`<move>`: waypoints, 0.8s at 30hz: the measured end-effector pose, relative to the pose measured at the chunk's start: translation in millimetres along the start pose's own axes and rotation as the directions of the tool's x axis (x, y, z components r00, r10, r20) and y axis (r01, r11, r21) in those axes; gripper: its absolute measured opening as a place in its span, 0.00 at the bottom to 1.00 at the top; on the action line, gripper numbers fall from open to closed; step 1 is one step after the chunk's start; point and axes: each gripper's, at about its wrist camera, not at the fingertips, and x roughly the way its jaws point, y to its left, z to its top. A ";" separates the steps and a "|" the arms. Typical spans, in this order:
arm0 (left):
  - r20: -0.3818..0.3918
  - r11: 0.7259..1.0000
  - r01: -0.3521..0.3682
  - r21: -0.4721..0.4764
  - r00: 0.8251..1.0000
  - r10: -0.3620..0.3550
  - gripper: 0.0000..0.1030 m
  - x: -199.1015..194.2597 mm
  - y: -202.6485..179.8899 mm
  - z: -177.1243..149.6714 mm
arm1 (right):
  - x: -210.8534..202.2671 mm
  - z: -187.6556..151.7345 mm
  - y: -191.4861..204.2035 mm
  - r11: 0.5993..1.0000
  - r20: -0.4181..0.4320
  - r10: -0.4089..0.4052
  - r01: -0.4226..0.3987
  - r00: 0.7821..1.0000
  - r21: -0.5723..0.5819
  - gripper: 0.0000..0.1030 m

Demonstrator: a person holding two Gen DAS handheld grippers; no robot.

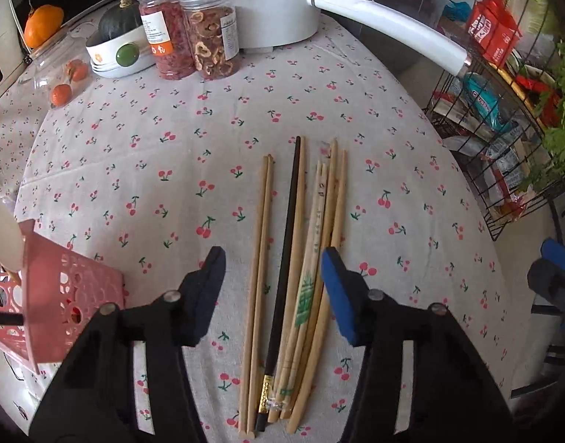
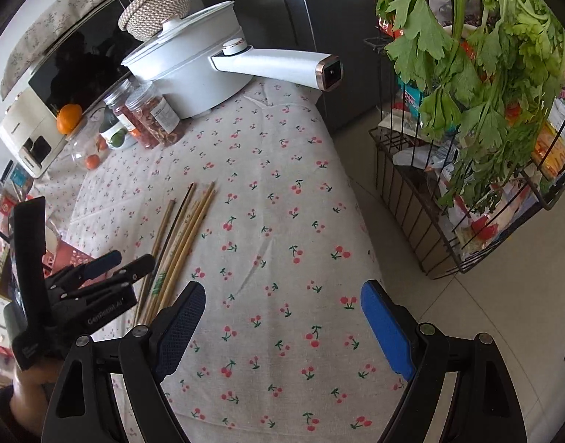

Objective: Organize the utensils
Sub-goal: 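Reach the left tool to the chopstick pile and grasp a wooden chopstick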

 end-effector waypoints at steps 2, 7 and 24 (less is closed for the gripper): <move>-0.012 0.999 -0.007 -0.034 1.000 0.007 0.36 7.9 4.0 5.6 | 2.9 1.5 0.4 1.000 -0.006 -0.005 0.005 1.000 -0.001 0.85; -0.037 0.998 -0.025 -0.055 0.999 0.023 0.25 26.2 6.2 11.1 | 10.3 4.6 -0.5 1.000 -0.021 0.004 -0.004 1.000 0.011 0.85; -0.091 0.999 0.016 0.036 0.996 -0.013 0.10 16.1 -5.6 -23.5 | 19.5 9.1 3.5 1.000 -0.035 -0.021 0.022 0.999 0.012 0.85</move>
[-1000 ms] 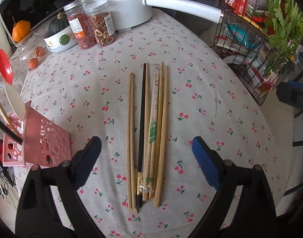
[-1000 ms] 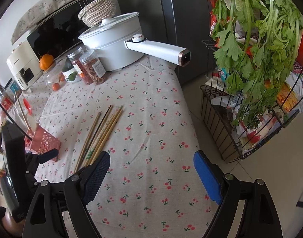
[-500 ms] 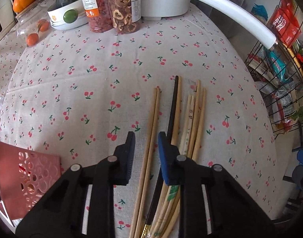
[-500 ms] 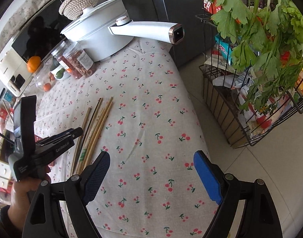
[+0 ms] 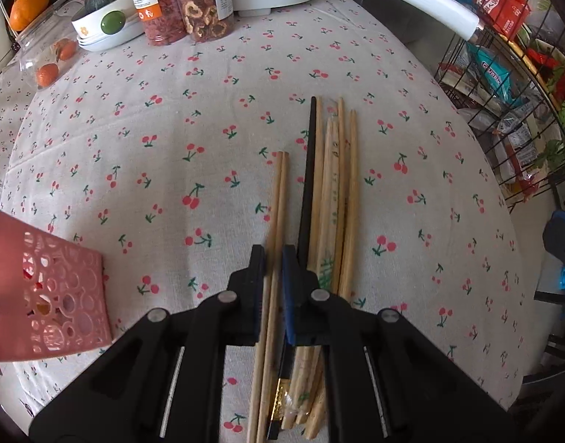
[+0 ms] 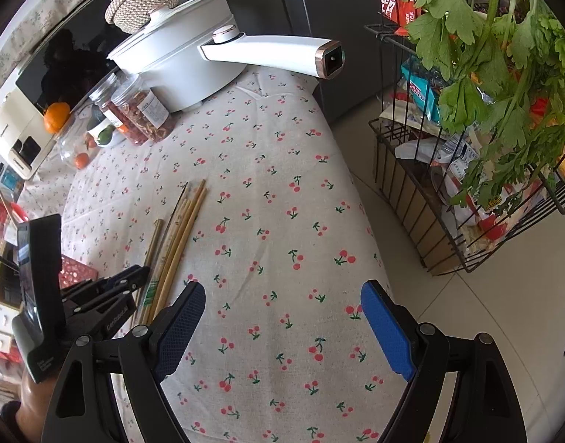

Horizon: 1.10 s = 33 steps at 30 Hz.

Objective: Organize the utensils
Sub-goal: 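Reach the left tool to the chopstick pile and grasp a wooden chopstick, then lift the wooden chopstick with the left tool while the right tool grasps another chopstick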

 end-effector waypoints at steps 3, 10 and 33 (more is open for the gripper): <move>-0.011 0.999 0.044 0.007 0.999 -0.044 0.10 -12.1 3.1 -20.4 | 1.4 0.1 2.5 1.000 -0.001 -0.009 0.009 1.000 -0.003 0.85; 0.014 0.991 0.116 0.069 0.993 -0.117 0.10 -57.6 16.0 -60.4 | 10.8 -0.5 17.3 0.999 -0.021 -0.020 0.019 1.000 -0.027 0.85; 0.249 0.967 0.253 0.029 0.935 -0.252 0.10 -145.7 106.9 -109.7 | 89.1 16.4 87.8 0.998 -0.143 0.058 -0.053 0.988 0.036 0.32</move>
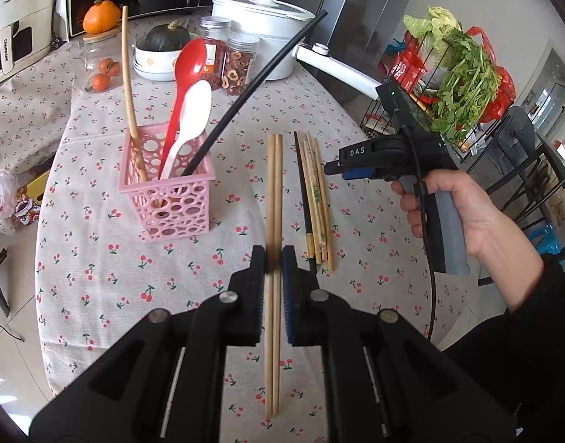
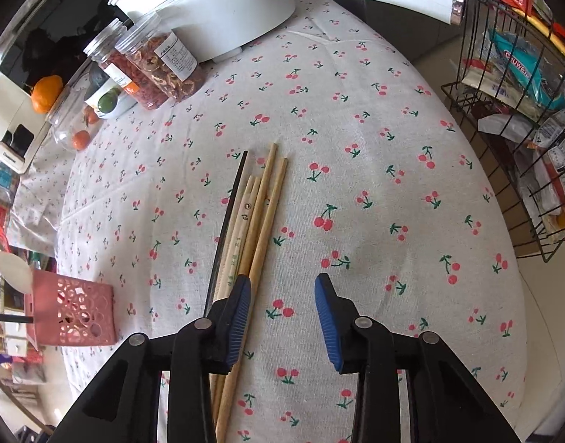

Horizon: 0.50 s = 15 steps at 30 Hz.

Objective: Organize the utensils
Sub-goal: 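Lift the wooden chopstick with the left tool while the right tool grasps another chopstick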

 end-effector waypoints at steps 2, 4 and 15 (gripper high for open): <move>0.016 1.000 0.002 -0.013 1.000 -0.002 0.10 -5.0 5.0 2.8 | 6.9 2.5 7.2 1.000 -0.011 -0.011 0.011 1.000 -0.012 0.24; 0.032 1.000 0.003 -0.024 0.999 -0.003 0.10 -11.2 8.9 4.5 | 11.3 3.4 13.6 0.999 -0.013 -0.037 0.037 0.999 -0.025 0.22; 0.069 0.999 -0.014 -0.039 0.997 0.017 0.09 -22.5 17.5 8.8 | 17.5 -3.0 45.8 0.969 -0.014 -0.201 0.197 0.979 -0.147 0.11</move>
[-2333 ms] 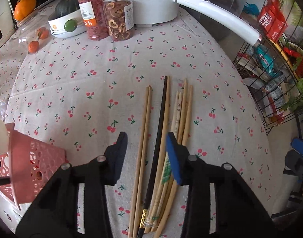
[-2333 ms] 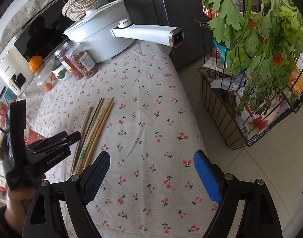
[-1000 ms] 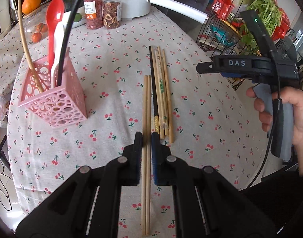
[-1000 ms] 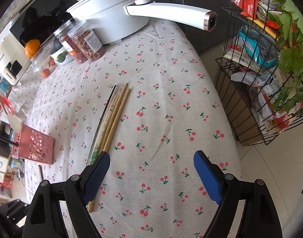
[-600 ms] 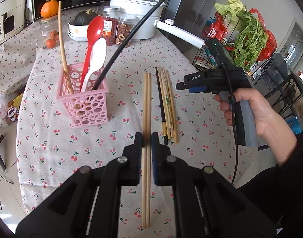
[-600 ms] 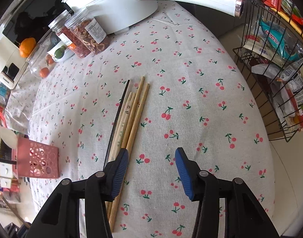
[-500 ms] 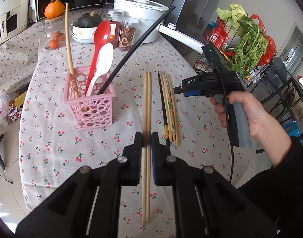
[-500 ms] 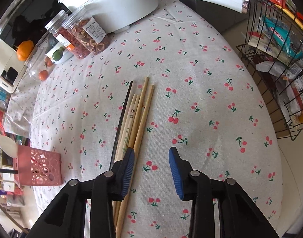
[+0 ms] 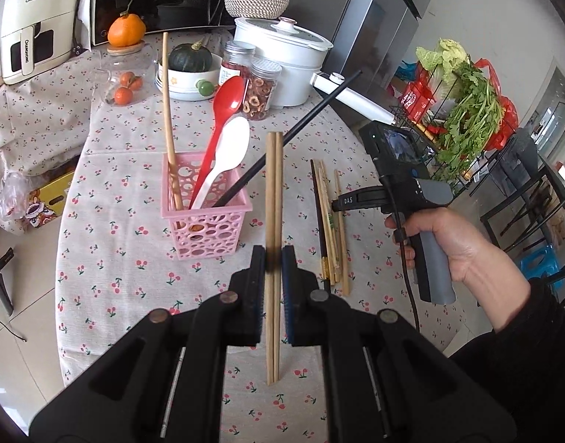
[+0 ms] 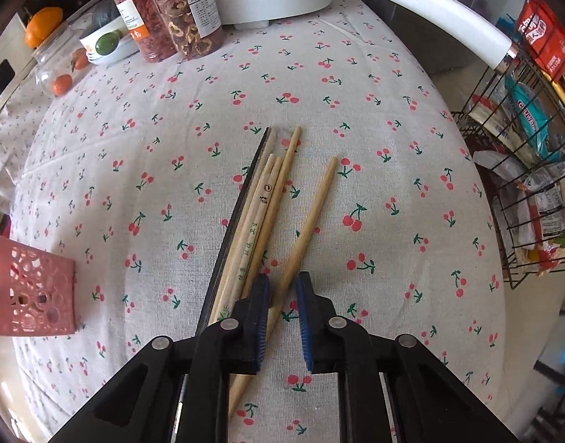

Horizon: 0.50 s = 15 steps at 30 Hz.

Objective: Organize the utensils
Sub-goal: 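Lift the wooden chopstick with the left tool while the right tool grasps another chopstick, then carry both chopsticks to the pink basket and lower them in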

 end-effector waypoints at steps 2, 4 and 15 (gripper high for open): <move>0.008 1.000 0.004 0.000 1.000 -0.004 0.09 -3.9 1.0 0.3 | -1.0 -2.1 -4.7 0.999 0.013 0.043 -0.043 0.999 0.018 0.07; 0.024 1.000 0.004 0.003 1.000 -0.004 0.09 -9.0 1.6 0.8 | -3.6 -7.2 -10.4 0.995 0.030 0.097 -0.097 0.995 0.026 0.07; 0.113 1.000 -0.014 0.003 0.993 0.013 0.08 -33.0 2.5 1.5 | -98.7 -50.7 -29.0 0.970 0.314 0.240 -0.242 0.919 -0.034 0.07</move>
